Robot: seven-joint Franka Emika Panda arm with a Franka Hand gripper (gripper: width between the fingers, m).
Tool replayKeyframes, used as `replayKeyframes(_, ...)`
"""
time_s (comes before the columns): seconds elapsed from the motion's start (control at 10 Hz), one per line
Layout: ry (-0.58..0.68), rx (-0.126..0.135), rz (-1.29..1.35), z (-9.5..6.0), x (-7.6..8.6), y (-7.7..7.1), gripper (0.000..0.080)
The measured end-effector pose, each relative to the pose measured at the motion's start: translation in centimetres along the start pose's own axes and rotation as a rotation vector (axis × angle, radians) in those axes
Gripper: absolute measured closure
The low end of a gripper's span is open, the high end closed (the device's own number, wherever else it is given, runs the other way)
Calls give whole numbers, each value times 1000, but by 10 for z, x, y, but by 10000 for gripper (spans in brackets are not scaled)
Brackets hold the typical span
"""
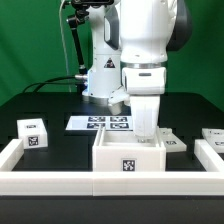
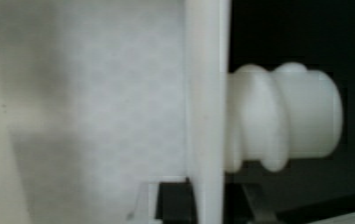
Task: Assemble cabinet
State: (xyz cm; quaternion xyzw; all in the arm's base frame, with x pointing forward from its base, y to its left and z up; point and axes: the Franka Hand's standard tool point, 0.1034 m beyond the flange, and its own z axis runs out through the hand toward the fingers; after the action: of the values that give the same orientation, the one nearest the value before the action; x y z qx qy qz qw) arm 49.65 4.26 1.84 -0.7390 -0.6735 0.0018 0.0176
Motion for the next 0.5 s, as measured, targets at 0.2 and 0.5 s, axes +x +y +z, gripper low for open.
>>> replayKeyframes(0.2,0,0,0,0,0,0,759)
replayKeyframes(0.5,15,-9,-21,2,17,8,759)
